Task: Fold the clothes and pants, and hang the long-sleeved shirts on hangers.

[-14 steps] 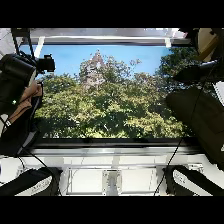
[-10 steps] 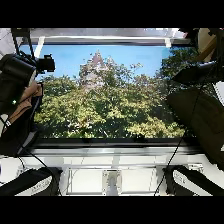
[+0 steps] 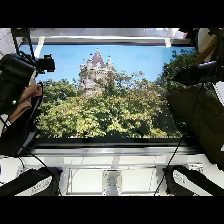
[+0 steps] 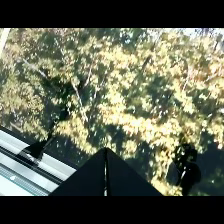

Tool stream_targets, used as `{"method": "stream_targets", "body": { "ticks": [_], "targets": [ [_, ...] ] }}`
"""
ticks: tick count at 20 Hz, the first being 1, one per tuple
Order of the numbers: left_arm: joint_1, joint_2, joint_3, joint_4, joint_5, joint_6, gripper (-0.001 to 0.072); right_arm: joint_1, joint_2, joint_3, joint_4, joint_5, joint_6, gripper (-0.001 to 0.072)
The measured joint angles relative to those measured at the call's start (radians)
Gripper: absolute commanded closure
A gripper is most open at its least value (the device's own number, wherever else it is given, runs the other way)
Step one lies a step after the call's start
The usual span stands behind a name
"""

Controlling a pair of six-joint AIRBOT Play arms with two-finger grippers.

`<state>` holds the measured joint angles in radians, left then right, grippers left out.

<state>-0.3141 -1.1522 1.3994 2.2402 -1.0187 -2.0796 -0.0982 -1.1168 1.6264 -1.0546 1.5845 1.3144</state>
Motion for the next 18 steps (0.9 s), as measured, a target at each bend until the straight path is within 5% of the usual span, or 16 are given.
{"method": "stream_targets", "body": {
  "ticks": [6,18],
  "targets": [
    [0.067,-0.079,0.0,0.048,0.003,0.043,0.0004,0.0,-0.007,0.0,-0.018,-0.05,-0.001,0.0693],
    [0.436,-0.338,0.0,0.071,-0.221,0.153,0.0004,0.0,-0.148,-0.004,-0.023,-0.113,0.018,0.0693]
  ]
}}
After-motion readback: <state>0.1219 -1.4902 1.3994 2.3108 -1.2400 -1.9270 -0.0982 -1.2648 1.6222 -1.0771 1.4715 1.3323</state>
